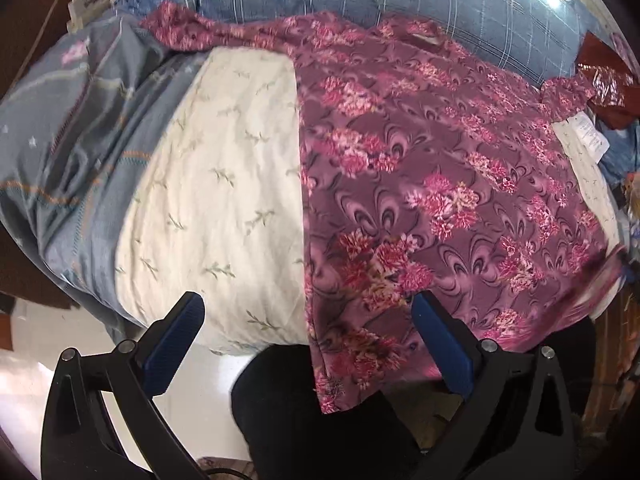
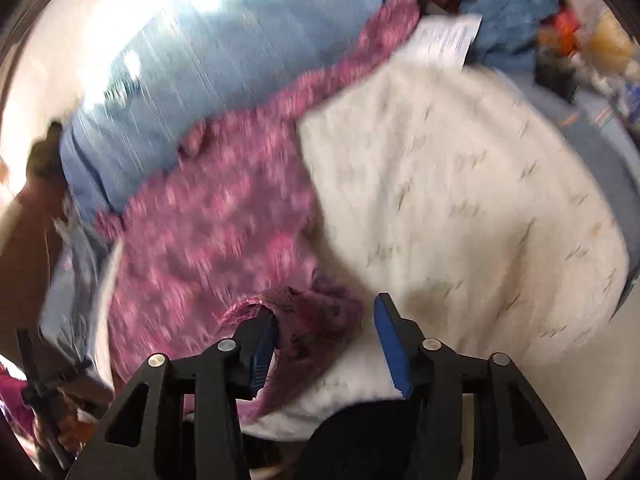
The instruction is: Fold small clothes
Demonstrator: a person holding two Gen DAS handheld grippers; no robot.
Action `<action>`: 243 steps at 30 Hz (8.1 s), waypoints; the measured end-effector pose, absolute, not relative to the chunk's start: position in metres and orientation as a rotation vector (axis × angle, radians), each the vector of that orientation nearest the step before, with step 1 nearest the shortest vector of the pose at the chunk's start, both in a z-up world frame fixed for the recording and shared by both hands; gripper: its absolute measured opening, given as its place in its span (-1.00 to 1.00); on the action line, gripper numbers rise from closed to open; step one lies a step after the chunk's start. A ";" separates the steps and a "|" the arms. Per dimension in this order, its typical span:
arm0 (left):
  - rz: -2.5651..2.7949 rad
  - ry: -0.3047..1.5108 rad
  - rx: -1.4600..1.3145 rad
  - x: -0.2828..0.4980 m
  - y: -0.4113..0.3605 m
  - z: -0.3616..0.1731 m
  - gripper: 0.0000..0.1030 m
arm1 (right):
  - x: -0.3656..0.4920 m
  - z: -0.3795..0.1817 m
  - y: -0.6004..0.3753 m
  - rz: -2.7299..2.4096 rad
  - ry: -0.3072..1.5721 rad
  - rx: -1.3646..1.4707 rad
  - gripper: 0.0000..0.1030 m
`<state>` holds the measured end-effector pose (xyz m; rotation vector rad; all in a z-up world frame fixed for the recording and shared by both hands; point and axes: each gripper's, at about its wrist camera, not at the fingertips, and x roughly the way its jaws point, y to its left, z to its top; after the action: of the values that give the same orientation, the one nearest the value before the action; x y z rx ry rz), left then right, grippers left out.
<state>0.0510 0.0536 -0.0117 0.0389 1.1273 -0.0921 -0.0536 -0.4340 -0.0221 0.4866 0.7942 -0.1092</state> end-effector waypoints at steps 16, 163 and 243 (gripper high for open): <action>-0.037 1.221 -0.035 0.066 0.074 -0.028 1.00 | -0.082 -0.010 -0.452 -0.179 0.899 0.322 0.28; -0.077 1.065 -0.325 0.329 -0.022 -0.047 0.86 | 0.210 -0.047 -0.398 -0.047 0.778 0.919 0.02; 0.027 0.892 -0.361 0.389 0.157 0.086 -0.96 | 0.272 -0.046 -0.302 0.270 0.810 0.411 0.52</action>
<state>0.3886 0.1571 0.0865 -0.3612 0.8917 0.0270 0.2717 -0.3022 -0.0464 0.4111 0.8104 0.2702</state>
